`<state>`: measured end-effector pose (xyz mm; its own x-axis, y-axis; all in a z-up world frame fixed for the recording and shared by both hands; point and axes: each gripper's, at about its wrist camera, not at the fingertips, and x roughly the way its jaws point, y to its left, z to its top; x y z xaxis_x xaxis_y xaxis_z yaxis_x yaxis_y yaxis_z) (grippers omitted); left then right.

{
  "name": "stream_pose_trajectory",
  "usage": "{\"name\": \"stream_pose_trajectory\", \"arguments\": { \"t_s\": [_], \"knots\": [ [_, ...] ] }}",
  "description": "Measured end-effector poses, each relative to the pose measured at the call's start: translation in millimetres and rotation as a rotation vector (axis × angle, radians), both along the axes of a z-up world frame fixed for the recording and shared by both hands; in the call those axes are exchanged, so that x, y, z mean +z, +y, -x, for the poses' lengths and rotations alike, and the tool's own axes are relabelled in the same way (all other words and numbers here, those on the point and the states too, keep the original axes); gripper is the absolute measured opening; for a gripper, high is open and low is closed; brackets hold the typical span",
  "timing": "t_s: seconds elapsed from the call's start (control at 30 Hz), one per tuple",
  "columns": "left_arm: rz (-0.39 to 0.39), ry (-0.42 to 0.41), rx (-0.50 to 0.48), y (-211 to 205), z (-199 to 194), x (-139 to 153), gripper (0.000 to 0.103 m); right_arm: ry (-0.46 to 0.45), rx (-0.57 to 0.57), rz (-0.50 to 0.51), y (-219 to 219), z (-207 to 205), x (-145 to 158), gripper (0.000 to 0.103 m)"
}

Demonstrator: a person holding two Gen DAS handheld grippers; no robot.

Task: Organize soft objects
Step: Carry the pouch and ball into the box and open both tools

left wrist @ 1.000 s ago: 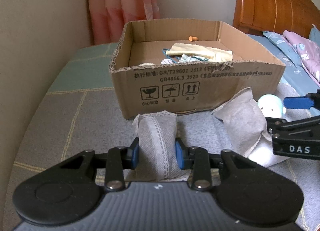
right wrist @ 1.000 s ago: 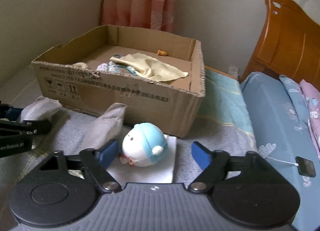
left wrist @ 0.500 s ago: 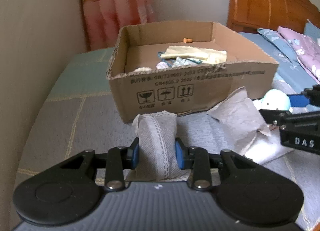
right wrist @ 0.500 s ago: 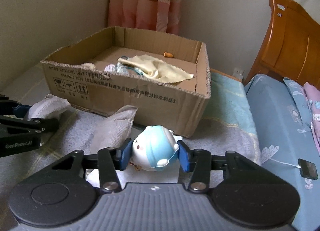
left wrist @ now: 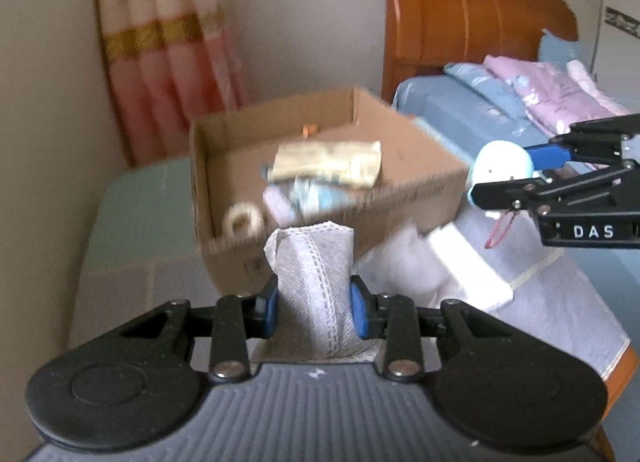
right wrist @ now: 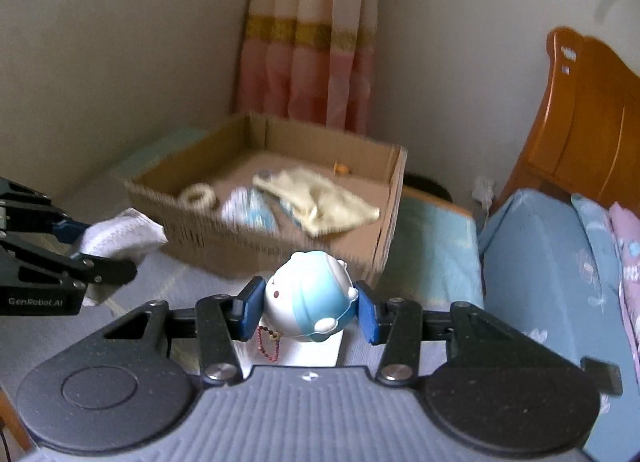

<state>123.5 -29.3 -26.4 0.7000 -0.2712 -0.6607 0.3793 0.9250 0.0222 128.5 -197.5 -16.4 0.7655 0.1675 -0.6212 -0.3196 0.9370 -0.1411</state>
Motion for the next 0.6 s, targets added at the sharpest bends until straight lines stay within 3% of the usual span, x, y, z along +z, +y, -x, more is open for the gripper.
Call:
{"name": "stream_pose_trajectory", "arguments": {
  "t_s": [0.17,0.37,0.4,0.47,0.5,0.53,0.6],
  "knots": [
    [0.003,-0.07,-0.034,-5,-31,32,0.033,-0.045,0.027,-0.022,1,-8,25,0.053],
    [-0.032,-0.098,-0.007,-18,-110,45,0.033,-0.068,0.023,-0.023,0,-19,35,0.053],
    [-0.041,-0.103,0.005,-19,-124,45,0.039,-0.071,0.021,-0.026,0,-20,36,0.053],
    [-0.046,-0.125,0.058,-20,-145,42,0.061,-0.075,0.023,-0.026,0,-22,37,0.053],
    [-0.046,-0.14,0.086,-20,-154,39,0.081,-0.073,0.025,-0.029,-1,-23,37,0.053],
    [-0.046,-0.151,0.103,-19,-157,36,0.086,-0.072,0.023,-0.03,-2,-25,37,0.053],
    [-0.055,-0.141,0.128,-16,-158,32,0.086,-0.066,0.017,-0.028,-3,-26,36,0.053]
  ]
}}
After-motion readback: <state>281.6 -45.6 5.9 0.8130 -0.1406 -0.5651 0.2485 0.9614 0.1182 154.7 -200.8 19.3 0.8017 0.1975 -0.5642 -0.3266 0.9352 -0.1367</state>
